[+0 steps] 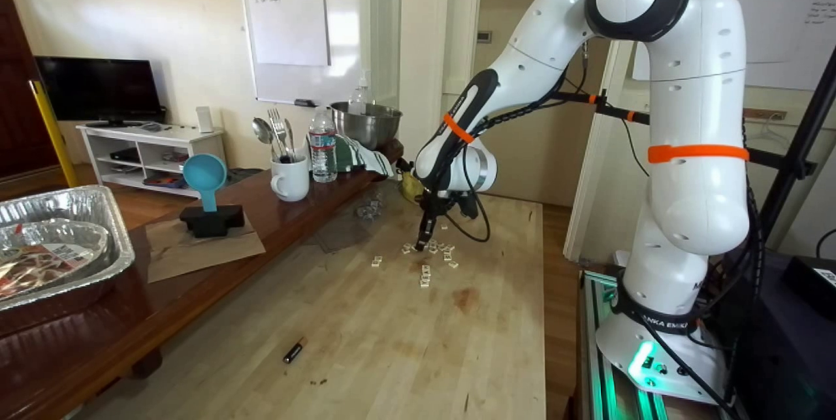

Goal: Move some of the letter tiles backwards

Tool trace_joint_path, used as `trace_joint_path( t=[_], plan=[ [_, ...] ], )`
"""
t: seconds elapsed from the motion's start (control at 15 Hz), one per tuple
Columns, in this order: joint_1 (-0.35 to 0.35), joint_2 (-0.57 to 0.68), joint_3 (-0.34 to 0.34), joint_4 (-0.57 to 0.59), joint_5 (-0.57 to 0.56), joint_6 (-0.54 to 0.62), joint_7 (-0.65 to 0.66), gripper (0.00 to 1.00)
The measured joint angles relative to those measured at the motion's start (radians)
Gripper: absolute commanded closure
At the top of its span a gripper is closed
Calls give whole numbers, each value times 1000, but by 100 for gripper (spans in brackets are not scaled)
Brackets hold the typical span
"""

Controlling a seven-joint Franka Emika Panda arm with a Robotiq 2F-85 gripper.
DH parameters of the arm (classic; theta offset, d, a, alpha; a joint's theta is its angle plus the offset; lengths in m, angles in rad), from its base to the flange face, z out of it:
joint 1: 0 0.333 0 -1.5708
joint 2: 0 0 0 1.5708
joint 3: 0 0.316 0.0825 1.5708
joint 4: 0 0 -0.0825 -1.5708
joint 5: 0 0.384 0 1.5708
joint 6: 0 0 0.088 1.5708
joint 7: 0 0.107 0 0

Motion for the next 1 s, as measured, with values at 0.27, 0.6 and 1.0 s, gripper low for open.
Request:
trace_joint_path(
  t=[0.27,0.6,1.0],
  plan=[
    [8,-12,-2,-14,-30,-12,9,100],
    [29,-28,-2,-15,-61,-79,58,100],
    [43,-11,20,34,-59,-161,126,100]
  ],
)
